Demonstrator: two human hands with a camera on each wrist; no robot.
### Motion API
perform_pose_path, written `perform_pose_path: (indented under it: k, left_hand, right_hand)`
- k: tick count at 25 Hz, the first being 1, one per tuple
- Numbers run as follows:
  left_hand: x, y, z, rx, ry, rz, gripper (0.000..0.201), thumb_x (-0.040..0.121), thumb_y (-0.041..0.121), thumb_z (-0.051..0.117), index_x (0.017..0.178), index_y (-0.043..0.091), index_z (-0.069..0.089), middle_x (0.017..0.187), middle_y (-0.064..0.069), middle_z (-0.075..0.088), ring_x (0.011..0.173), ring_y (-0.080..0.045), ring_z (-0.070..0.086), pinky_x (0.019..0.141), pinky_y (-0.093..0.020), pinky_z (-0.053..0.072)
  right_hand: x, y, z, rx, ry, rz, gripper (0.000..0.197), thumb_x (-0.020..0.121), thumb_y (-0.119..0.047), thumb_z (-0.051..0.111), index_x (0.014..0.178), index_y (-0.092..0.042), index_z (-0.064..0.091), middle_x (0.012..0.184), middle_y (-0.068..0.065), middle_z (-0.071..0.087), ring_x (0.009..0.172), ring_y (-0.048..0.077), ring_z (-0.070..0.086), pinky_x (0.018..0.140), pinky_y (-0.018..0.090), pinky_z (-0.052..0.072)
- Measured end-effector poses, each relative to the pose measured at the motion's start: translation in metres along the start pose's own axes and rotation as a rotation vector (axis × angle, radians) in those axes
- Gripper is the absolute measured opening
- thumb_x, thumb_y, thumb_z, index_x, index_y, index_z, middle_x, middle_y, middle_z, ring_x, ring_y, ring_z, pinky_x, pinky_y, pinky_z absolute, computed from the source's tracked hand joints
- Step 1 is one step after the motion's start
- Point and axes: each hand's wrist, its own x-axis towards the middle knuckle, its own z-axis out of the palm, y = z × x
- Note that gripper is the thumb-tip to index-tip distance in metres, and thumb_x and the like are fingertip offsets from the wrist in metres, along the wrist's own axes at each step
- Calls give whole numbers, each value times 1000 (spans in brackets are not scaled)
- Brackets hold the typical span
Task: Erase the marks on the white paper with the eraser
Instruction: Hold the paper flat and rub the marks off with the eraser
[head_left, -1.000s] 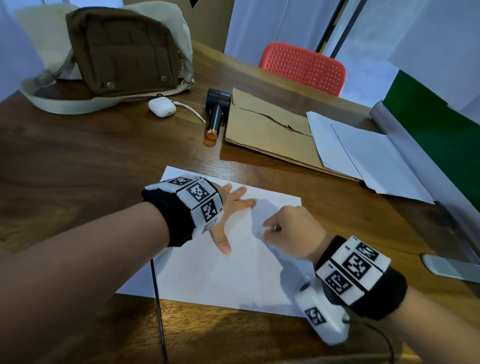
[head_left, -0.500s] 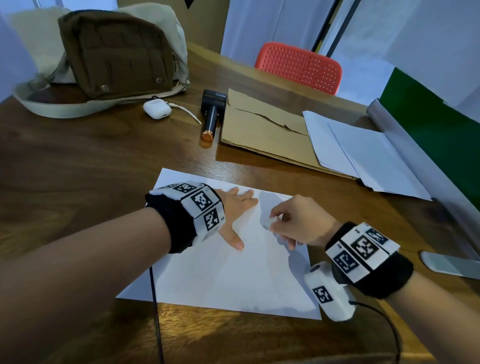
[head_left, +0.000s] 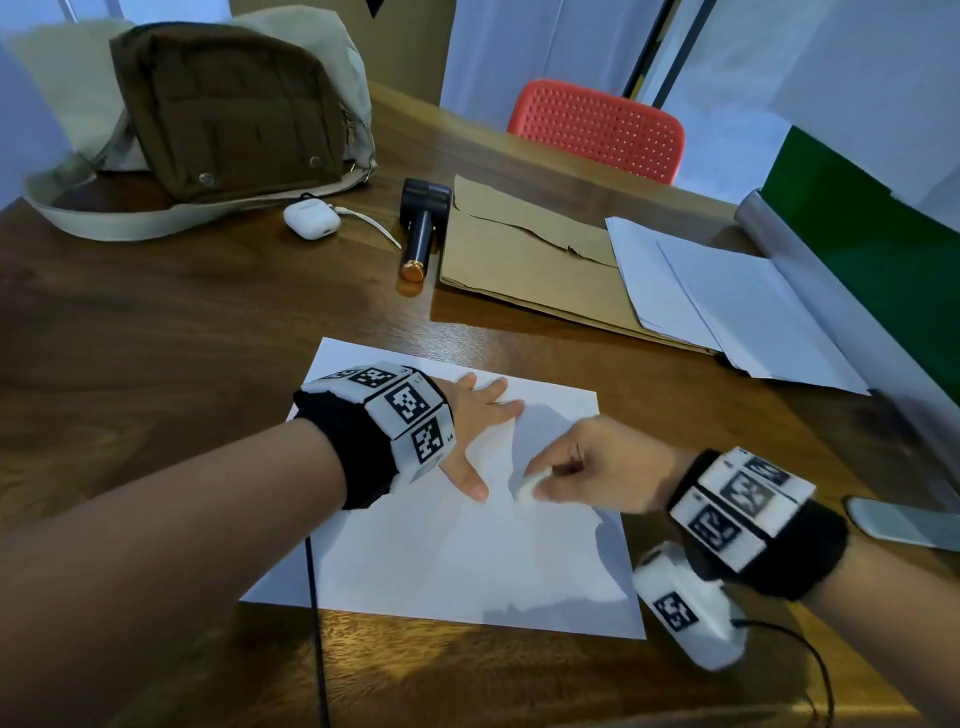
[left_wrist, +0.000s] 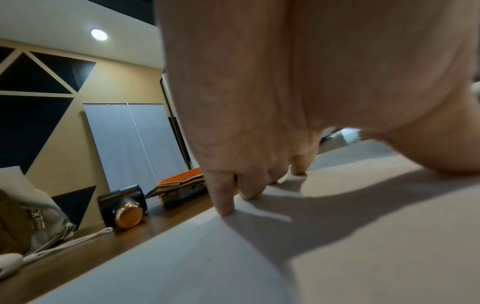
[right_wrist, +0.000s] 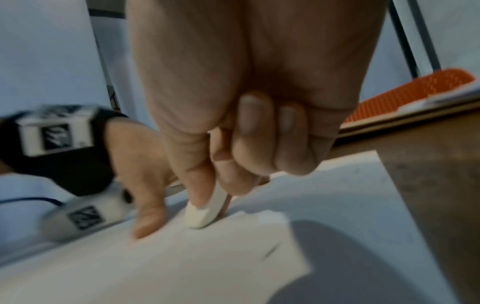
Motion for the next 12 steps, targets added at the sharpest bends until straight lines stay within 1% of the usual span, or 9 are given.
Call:
perform_pose_path:
  k: [1, 2, 4, 5, 6, 8, 9, 10, 12]
  left_hand:
    - [0, 1, -1, 6, -1, 2, 105, 83, 50, 62, 150, 21, -14, 158, -7, -17, 146, -34, -9, 117, -46, 6]
    - [-1, 1, -2, 5, -1, 2, 104, 84, 50, 61, 150, 21, -14, 158, -7, -17, 146, -34, -9, 117, -46, 6]
    - [-2, 1, -2, -3, -1, 1, 103, 84, 50, 61, 150, 21, -13, 158, -7, -15, 146, -33, -7, 117, -46, 7]
    - [-2, 0, -2, 2, 2, 2, 103, 84, 50, 61, 150, 20, -12, 158, -7, -14, 146, -33, -6, 117, -46, 8]
    - [-1, 0, -1, 7, 0, 1, 104, 83, 50, 62, 150, 20, -12, 158, -7, -14, 146, -33, -6, 117, -46, 9]
    - [0, -1, 0, 0, -14, -5, 107, 82, 51, 63, 150, 21, -13, 158, -5, -16, 146, -33, -8, 118, -49, 11]
    - [0, -1, 0, -5, -16, -6, 107, 82, 51, 63, 150, 21, -14, 158, -5, -17, 146, -32, -9, 118, -49, 11]
    - [0, 0, 0, -15, -9, -6, 107, 82, 50, 63, 150, 20, -13, 158, -4, -16, 146, -32, -8, 117, -49, 11]
    - [-1, 0, 0, -60, 18, -5, 107, 81, 48, 65, 150, 17, -11, 159, -4, -12, 147, -31, -5, 116, -47, 13]
  right_hand:
    - [6, 3, -4, 18, 70, 26, 17, 86, -15, 61, 96, -16, 75, 47, -18, 56, 47, -6, 49, 52, 4, 37]
    - [13, 6, -10, 33, 165, 56, 17, 85, -15, 60, 92, -19, 75, 45, -19, 53, 46, -6, 49, 51, 5, 36]
    - [22, 8, -16, 66, 264, 84, 18, 85, -17, 59, 85, -25, 76, 50, -17, 55, 46, -2, 47, 50, 6, 35]
    - [20, 7, -15, 76, 251, 71, 21, 86, -17, 59, 79, -29, 75, 49, -17, 54, 46, -1, 46, 50, 7, 35]
    - [16, 4, -10, 86, 190, 47, 23, 86, -16, 60, 76, -31, 74, 47, -18, 53, 46, -3, 47, 52, 8, 36]
    - [2, -9, 0, 97, 3, 21, 18, 86, -15, 61, 83, -26, 75, 42, -21, 51, 46, -6, 48, 53, 5, 38]
    - [2, -12, 0, 89, -33, 14, 19, 86, -14, 61, 81, -26, 74, 39, -22, 50, 45, -7, 48, 52, 3, 37]
    - [6, -12, -4, 80, -10, 22, 20, 86, -13, 61, 77, -27, 72, 37, -23, 50, 45, -7, 48, 51, 3, 36]
    - [21, -7, -14, 78, 138, 76, 17, 86, -15, 60, 87, -25, 74, 41, -18, 52, 46, 0, 48, 49, 6, 35]
